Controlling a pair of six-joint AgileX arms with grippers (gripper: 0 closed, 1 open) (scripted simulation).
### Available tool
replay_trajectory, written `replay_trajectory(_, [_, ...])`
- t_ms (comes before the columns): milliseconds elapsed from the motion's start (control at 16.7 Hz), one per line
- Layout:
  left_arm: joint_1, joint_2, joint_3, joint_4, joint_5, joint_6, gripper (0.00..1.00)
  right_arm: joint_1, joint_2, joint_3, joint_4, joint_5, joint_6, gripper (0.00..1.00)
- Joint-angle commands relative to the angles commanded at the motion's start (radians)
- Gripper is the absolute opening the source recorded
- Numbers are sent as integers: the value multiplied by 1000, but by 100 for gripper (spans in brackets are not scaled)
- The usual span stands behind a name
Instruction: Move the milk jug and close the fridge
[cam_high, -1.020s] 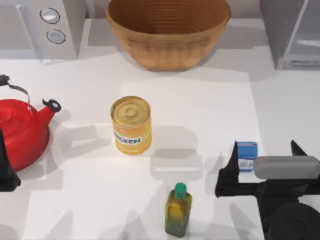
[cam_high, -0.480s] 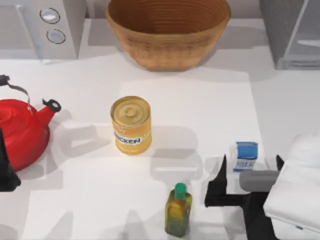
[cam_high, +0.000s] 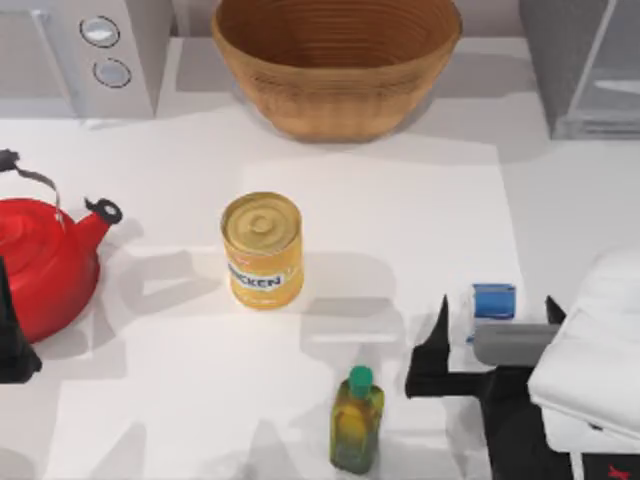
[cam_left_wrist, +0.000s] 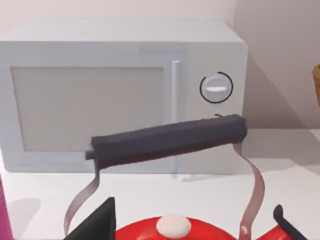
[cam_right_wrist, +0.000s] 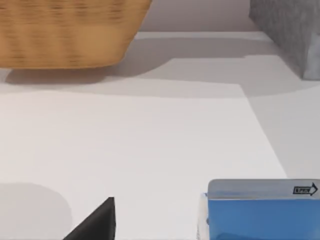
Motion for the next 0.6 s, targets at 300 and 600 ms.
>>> replay_trajectory(300, [0,0,0,0,0,0,100,-90,23,58,-11,-88,-28,100])
replay_trajectory(600, [0,0,0,0,0,0,100,-90,23,58,-11,-88,-28,85])
